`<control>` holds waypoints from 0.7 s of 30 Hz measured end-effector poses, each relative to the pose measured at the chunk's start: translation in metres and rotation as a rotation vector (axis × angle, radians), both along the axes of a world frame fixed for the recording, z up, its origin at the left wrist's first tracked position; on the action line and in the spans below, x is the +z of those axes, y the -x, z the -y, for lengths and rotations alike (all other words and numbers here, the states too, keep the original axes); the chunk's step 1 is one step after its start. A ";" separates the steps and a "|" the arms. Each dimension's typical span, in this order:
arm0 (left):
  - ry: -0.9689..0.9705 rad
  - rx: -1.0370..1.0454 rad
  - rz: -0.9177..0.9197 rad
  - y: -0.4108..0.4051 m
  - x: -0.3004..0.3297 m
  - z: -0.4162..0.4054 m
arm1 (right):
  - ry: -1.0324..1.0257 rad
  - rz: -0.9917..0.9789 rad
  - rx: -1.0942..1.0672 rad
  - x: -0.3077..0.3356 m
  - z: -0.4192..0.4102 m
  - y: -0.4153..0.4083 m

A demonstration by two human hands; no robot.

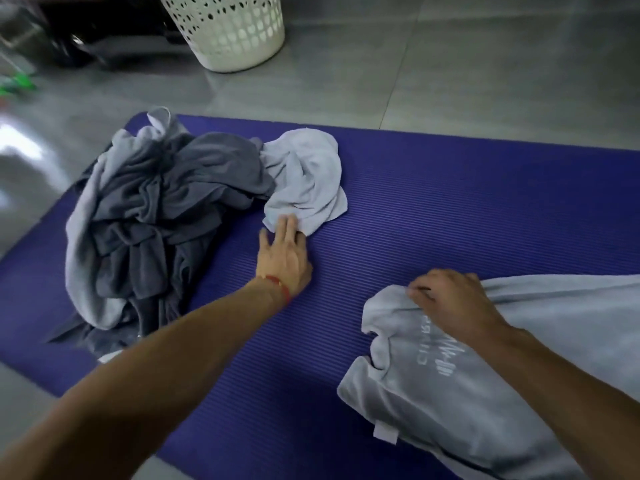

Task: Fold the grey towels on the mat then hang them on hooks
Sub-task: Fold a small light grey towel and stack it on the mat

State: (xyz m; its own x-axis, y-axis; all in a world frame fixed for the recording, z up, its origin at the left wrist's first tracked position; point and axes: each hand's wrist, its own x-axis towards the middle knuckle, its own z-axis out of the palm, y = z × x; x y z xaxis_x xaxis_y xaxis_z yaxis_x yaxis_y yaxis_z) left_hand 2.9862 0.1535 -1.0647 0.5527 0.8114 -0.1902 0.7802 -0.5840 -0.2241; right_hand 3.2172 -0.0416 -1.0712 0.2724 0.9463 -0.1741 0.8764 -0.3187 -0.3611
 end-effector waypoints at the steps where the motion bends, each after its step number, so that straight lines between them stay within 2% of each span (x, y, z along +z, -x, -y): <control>1: 0.029 -0.007 0.142 0.006 -0.003 0.033 | -0.055 -0.089 -0.053 0.004 -0.003 0.000; 3: 0.192 0.016 0.406 0.017 -0.009 0.100 | -0.146 -0.254 -0.147 0.011 -0.010 -0.001; 5: 0.318 0.014 0.501 0.027 -0.017 0.152 | -0.190 -0.357 -0.201 0.022 -0.020 -0.006; 8: 0.379 -0.057 0.678 0.035 -0.025 0.199 | -0.055 -0.419 -0.159 0.040 -0.034 -0.017; 11: 0.456 -0.075 0.740 0.043 -0.029 0.220 | 0.143 -0.309 -0.010 0.057 -0.048 -0.023; 16: 0.684 0.299 0.835 0.041 -0.018 0.204 | 0.020 -0.217 0.073 0.090 -0.077 -0.030; 19: 0.752 0.338 0.817 0.050 -0.011 0.198 | 0.006 -0.044 0.148 0.096 -0.100 -0.035; 21: 0.754 0.384 0.910 0.062 -0.007 0.195 | -0.027 0.068 0.177 0.095 -0.119 -0.039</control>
